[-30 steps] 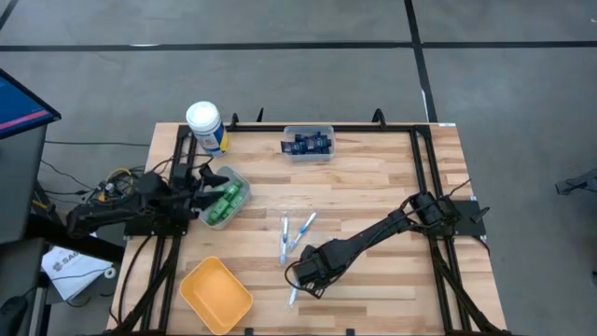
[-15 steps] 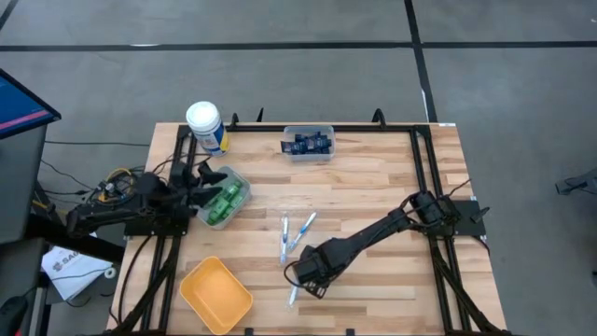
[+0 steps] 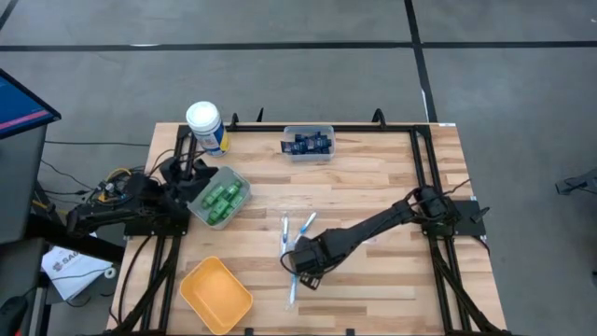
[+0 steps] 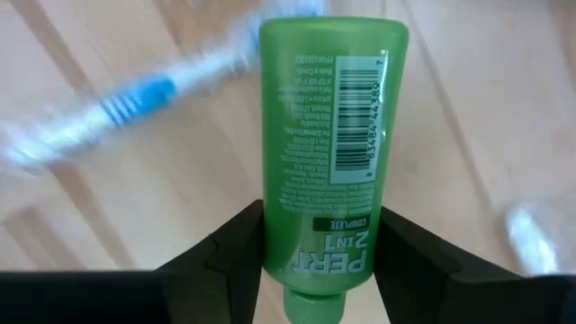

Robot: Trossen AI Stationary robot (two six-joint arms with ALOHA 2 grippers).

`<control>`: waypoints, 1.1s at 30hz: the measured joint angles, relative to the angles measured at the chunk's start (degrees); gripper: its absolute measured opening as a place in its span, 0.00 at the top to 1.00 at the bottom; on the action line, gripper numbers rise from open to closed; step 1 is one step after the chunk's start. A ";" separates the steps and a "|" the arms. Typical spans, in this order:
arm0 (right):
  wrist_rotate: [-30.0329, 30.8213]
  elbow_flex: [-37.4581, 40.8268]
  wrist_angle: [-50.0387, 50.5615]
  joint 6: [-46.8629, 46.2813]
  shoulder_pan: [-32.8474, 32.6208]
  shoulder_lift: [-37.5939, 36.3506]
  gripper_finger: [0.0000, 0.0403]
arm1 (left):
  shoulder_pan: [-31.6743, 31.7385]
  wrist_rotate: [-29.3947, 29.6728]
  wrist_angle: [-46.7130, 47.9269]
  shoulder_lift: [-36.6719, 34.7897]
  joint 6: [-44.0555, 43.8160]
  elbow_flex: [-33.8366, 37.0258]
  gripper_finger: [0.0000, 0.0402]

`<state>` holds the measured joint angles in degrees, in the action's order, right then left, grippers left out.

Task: Pick & Place Travel size toiletries
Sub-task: Put the green shampoo into the gray bin

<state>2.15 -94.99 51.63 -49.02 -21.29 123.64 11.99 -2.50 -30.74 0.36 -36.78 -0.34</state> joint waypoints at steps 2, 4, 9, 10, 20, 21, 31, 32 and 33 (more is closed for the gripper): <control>0.24 -0.05 -0.24 0.45 0.40 -0.45 0.59 | -0.01 0.00 -1.34 0.00 -0.53 0.00 0.37; 0.63 0.11 0.14 1.38 0.77 -1.29 0.59 | 0.00 0.01 -2.51 0.00 -0.67 0.00 0.37; 1.91 -0.04 -1.40 2.70 2.23 -3.74 0.58 | 0.00 -0.01 -4.29 0.00 -0.92 0.00 0.37; 2.68 -0.04 -1.68 2.91 2.58 -4.32 0.58 | 0.00 -0.01 -4.75 0.02 -1.09 0.00 0.37; 4.12 -0.06 -13.82 9.95 8.10 -7.53 0.58 | -0.02 0.63 -9.12 0.07 -1.24 0.00 0.37; 3.68 -0.06 -15.07 10.87 8.60 -7.53 0.57 | 0.00 0.67 -9.49 0.07 -1.24 0.00 0.37; 1.71 -0.06 -27.83 18.88 14.58 -7.11 0.58 | 0.00 2.36 -13.76 0.04 -1.70 0.00 0.37; 1.55 -0.06 -28.67 19.45 15.29 -7.11 0.58 | 0.00 2.50 -14.11 0.07 -2.15 0.00 0.37; 1.13 -0.06 -29.13 19.83 16.02 -7.11 0.58 | -0.01 2.63 -14.37 0.07 -2.34 0.00 0.37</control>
<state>3.27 -95.04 22.50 -29.20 -5.27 116.53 11.98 0.14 -45.11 0.43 -39.12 -0.34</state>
